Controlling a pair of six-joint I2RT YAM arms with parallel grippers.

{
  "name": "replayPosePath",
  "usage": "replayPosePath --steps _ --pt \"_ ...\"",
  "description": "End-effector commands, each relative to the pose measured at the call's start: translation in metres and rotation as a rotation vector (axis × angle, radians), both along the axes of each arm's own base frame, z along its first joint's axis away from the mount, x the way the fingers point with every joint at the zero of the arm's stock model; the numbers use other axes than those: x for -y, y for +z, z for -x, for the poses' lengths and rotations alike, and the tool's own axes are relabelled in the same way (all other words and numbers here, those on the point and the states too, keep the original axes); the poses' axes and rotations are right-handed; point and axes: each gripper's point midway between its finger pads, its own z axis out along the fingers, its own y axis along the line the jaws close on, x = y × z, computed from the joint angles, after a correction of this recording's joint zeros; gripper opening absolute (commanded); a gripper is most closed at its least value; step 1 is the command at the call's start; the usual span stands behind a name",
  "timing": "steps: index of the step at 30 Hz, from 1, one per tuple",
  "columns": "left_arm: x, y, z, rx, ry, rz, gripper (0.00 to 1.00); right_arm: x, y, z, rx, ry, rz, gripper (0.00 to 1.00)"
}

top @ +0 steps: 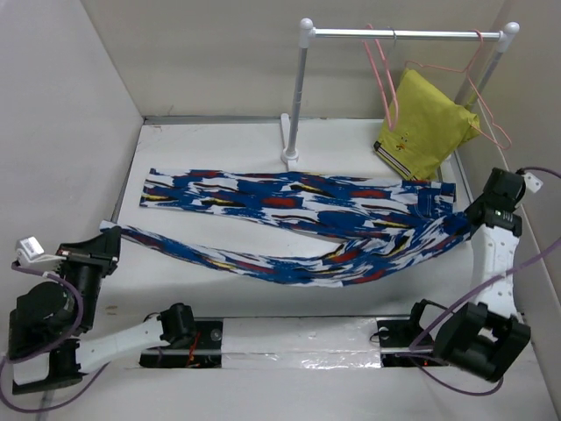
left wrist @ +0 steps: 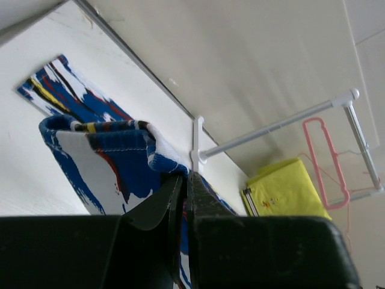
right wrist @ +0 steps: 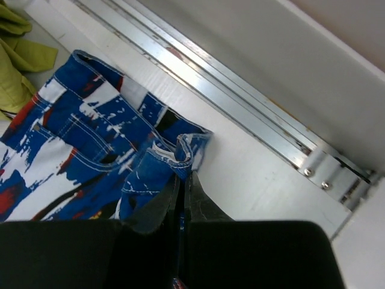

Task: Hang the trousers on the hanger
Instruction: Fold the trousers at the center of the board.

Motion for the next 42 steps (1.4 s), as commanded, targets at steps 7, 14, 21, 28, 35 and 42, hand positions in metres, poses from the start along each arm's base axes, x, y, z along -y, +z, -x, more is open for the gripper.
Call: replayPosePath --steps 7,14,21,28,35,42 --pt "0.032 0.044 -0.027 -0.039 0.288 -0.228 0.0 0.017 0.057 -0.089 0.28 0.064 0.105 0.0" --pt "0.117 0.045 -0.055 -0.085 0.313 -0.342 0.0 0.014 0.051 -0.121 0.291 0.111 0.102 0.0" --pt "0.103 -0.014 -0.15 -0.266 0.471 -0.417 0.0 -0.013 0.036 -0.153 0.342 0.193 0.03 0.0" --pt "0.02 -0.054 -0.15 -0.332 0.541 -0.224 0.0 -0.014 0.041 -0.159 0.339 0.188 0.075 0.0" --pt "-0.069 -0.083 -0.149 -0.478 0.657 -0.152 0.0 -0.001 0.03 -0.171 0.323 0.177 0.058 0.0" --pt "-0.091 -0.114 -0.17 -0.592 0.67 -0.126 0.0 0.015 0.023 -0.185 0.329 0.184 0.047 0.0"
